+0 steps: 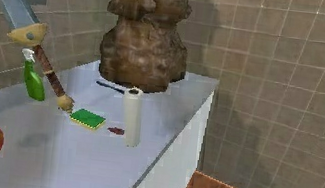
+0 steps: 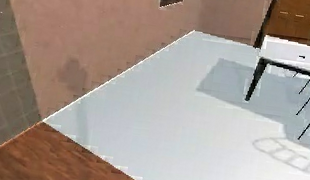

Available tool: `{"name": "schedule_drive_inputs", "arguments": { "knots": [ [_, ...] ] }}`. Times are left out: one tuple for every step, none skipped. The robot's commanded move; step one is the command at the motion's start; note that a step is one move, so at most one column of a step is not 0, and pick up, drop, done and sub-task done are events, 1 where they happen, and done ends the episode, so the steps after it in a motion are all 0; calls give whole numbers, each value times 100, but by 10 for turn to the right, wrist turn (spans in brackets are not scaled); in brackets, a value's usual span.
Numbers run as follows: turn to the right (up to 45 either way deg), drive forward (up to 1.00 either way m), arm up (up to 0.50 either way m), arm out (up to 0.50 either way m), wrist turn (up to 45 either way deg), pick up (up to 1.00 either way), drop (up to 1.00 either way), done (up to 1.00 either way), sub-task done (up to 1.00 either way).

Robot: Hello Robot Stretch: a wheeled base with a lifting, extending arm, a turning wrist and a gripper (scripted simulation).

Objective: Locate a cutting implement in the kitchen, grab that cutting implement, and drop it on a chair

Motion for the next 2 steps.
{"name": "schedule_drive_inputs", "arguments": {
  "knots": [
    [-450,0,0,0,0,0,0,0,0],
    [-450,0,0,0,0,0,0,0,0]
  ]
}}
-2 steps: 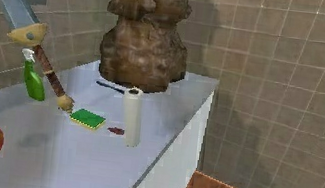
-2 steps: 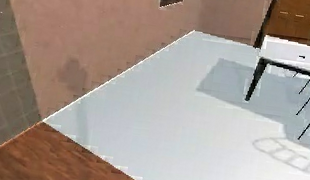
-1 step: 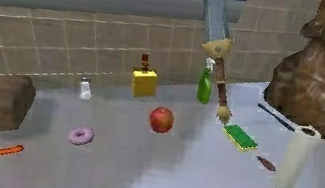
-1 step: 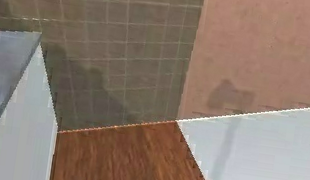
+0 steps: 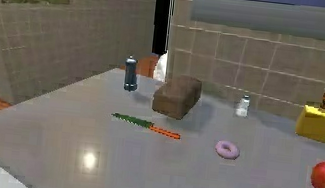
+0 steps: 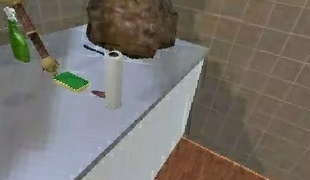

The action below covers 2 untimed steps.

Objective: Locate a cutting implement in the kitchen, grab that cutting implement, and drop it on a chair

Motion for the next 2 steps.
{"name": "schedule_drive_inputs", "arguments": {
  "knots": [
    [-450,0,0,0,0,0,0,0,0],
    [-390,0,0,0,0,0,0,0,0]
  ]
}}
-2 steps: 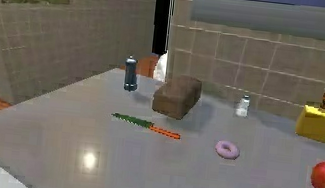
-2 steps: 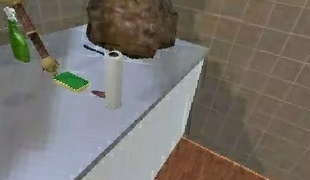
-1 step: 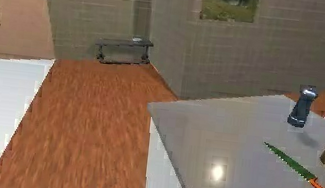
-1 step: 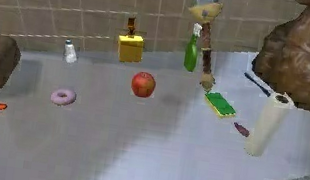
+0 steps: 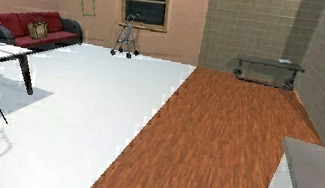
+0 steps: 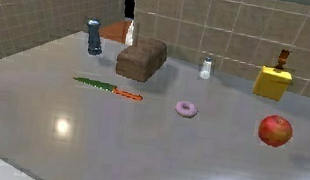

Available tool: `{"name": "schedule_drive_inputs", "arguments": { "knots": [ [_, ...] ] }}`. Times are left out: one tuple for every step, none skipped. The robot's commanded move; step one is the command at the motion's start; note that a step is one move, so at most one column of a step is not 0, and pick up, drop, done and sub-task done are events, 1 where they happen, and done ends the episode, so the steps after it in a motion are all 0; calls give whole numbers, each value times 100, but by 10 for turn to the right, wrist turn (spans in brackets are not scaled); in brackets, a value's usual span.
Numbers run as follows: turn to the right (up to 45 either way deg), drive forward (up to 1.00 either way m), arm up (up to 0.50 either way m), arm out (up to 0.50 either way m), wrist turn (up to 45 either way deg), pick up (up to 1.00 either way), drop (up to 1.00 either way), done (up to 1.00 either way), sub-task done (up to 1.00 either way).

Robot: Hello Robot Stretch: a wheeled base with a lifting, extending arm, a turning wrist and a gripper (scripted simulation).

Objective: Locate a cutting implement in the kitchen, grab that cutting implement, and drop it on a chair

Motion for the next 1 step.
{"name": "schedule_drive_inputs", "arguments": {
  "knots": [
    [0,0,50,0,0,0,0,0,0]
  ]
}}
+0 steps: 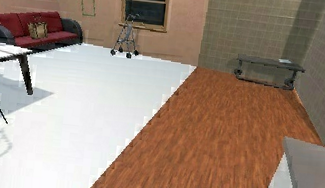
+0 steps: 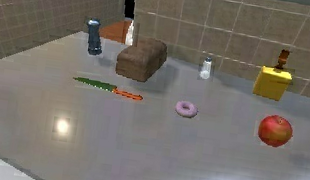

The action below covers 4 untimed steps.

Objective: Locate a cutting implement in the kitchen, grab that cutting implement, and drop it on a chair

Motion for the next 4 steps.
{"name": "schedule_drive_inputs", "arguments": {
  "knots": [
    [0,0,38,0,0,0,0,0,0],
    [0,0,0,38,0,0,0,0,0],
    [0,0,0,0,450,0,0,0,0],
    [0,0,0,0,450,0,0,0,0]
  ]
}}
